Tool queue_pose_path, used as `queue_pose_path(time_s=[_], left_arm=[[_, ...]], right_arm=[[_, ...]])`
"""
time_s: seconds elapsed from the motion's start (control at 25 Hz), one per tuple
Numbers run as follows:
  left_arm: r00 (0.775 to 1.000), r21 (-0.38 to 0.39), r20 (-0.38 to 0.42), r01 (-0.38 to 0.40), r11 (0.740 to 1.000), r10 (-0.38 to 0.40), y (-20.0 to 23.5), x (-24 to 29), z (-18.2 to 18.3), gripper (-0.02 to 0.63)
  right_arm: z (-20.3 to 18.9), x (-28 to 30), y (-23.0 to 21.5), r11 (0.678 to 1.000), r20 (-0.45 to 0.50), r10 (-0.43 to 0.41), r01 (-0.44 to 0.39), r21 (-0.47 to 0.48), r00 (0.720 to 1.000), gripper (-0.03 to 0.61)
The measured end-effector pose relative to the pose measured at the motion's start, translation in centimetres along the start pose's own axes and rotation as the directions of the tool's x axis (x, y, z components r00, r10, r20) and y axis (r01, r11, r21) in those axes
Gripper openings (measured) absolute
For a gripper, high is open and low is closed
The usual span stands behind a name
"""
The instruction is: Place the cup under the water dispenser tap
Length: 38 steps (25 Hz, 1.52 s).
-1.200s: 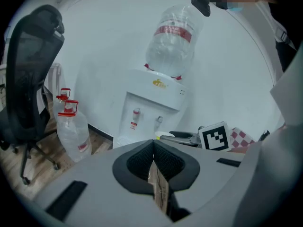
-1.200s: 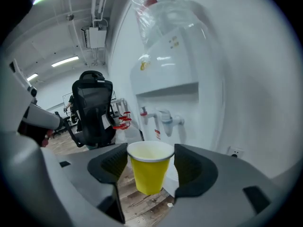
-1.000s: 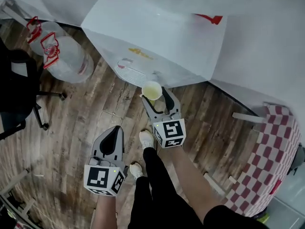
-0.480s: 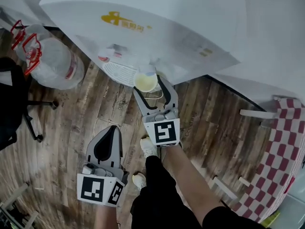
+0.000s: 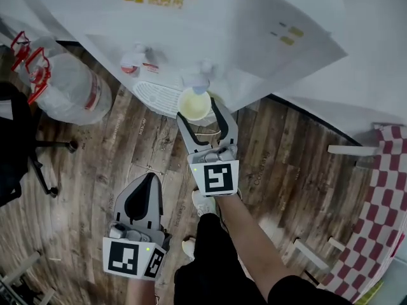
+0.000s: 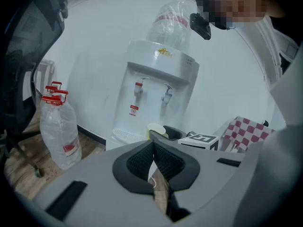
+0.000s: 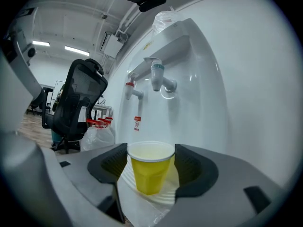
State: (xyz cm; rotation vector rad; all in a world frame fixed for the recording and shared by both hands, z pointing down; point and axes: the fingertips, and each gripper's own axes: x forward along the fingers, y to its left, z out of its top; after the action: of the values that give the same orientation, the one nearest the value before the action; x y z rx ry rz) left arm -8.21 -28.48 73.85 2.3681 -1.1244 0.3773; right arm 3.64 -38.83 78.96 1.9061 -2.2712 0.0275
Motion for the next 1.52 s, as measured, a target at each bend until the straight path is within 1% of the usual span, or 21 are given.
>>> queue_pose_path(time_s=[0.2,0.52,0.68,0.88,1.0,1.16,1.36,1.44,1.48,1.52], left_arm=[[1.0,-0.01,0.009,-0.011,1.0,0.011,0.7,0.0,-0.5,0.015],[1.0,-0.007,0.013,-0.018,1.0,0.018,1.0,-0.5,-0.2,0.015],[1.0,-0.018,0.01,-0.018,1.0,0.018,0.5,-1.1,0.2,0.015],[1.0,-0.015,0.016,-0.019,1.0,0.019,-0.9,-3.5,2.2,0.015],[1.0,-0.022,0.018,-0.002,1.0,0.002,-2.2,-5.3,3.8,0.015],[1.0,0.014,0.01,-0.026,1.0,0.026,-3.4,-8.1,5.9,0.014],[1.0,0.021,0.022,-0.02,1.0,0.019,-5.1,-11.6,8.0,0.014],[1.0,0.018,0.015,-0.016,1.0,0.015,-6.0,-13.1,8.9,0.014],[1.0,0.015,0.012,-0.014,1.0,0.014,-6.7,-13.9,9.4,0.014],[1.0,0.012,0.009,-0.013,1.0,0.013,-7.5,-14.6,9.9,0.014]], right_arm=[[-0.3,0.2,0.0,1.0,0.022,-0.027,0.027,0.015,0.999,0.319],[-0.8,0.0,0.1,0.999,-0.018,-0.024,0.024,0.026,1.0,0.325],[-0.4,-1.2,-0.1,0.999,-0.044,-0.024,0.026,0.04,0.999,0.328],[1.7,-4.4,0.6,0.998,-0.1,0.028,-0.023,0.051,0.995,0.328],[3.5,-6.8,0.8,0.997,-0.132,0.057,-0.05,0.058,0.99,0.327],[6.6,-9.6,1.7,0.994,-0.154,0.101,-0.093,0.064,0.983,0.322],[10.7,-12.6,2.2,0.99,-0.161,0.118,-0.104,0.095,0.98,0.248],[12.6,-14.0,2.5,0.984,-0.163,0.14,-0.119,0.133,0.977,0.183],[13.5,-14.8,2.5,0.98,-0.167,0.155,-0.13,0.151,0.974,0.162],[14.4,-15.8,2.5,0.976,-0.172,0.172,-0.144,0.165,0.97,0.119]])
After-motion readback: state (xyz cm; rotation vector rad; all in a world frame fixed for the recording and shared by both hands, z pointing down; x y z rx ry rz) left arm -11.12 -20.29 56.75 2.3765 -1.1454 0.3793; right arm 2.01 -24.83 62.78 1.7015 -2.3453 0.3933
